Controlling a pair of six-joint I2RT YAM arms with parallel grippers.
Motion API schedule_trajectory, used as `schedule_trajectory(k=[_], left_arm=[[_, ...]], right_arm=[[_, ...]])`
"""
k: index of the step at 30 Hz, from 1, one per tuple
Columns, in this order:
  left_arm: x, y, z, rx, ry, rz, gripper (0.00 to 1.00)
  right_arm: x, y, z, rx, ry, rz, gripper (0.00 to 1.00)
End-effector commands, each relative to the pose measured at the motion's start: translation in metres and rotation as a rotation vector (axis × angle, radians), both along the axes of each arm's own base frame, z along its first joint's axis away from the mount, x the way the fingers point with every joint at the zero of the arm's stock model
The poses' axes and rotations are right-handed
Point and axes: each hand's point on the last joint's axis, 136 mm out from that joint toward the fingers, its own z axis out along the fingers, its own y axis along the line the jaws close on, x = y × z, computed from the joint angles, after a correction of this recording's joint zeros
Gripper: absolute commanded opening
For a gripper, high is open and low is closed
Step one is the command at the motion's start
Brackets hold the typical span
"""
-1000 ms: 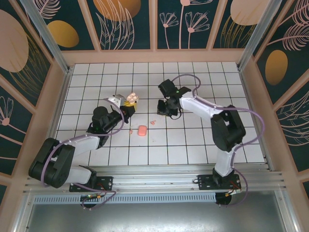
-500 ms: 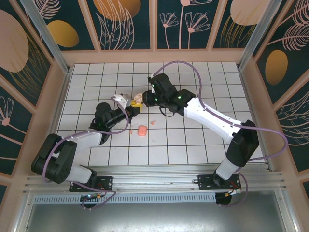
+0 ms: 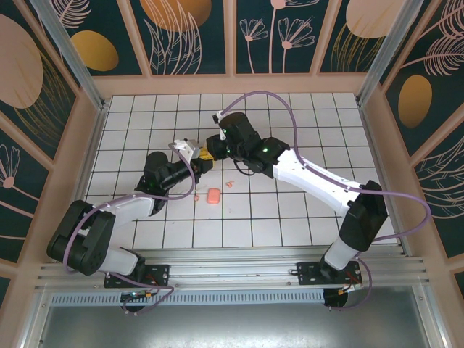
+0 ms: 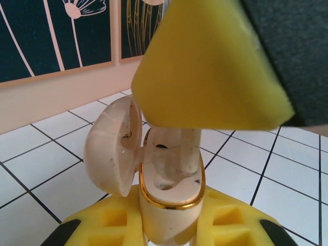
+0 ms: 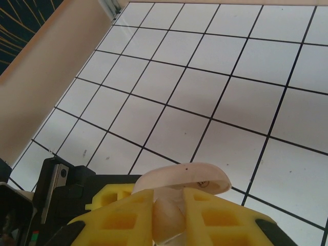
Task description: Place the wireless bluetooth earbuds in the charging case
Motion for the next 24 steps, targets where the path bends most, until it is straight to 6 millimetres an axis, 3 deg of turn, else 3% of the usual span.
schedule_trajectory(k=[1,11,24], left_arm=[[0.003,-0.006,0.022,-0.047,-0.047,-0.016,0.14],[0.004,-0.005,0.033,-0.081,-0.051,-0.002,0.14],[0.004,-0.008,0.039,-0.098,-0.060,-0.012,0.14]], right_arm=[[0.004,0.006,0.008,-0.003,-0.043,-0.002,0.20],[-0.007,0.007,-0.009,-0.063,-0.035,0.031,0.20],[-0.014,0.016,-0.006,-0.031,-0.066,0.069,0.19]])
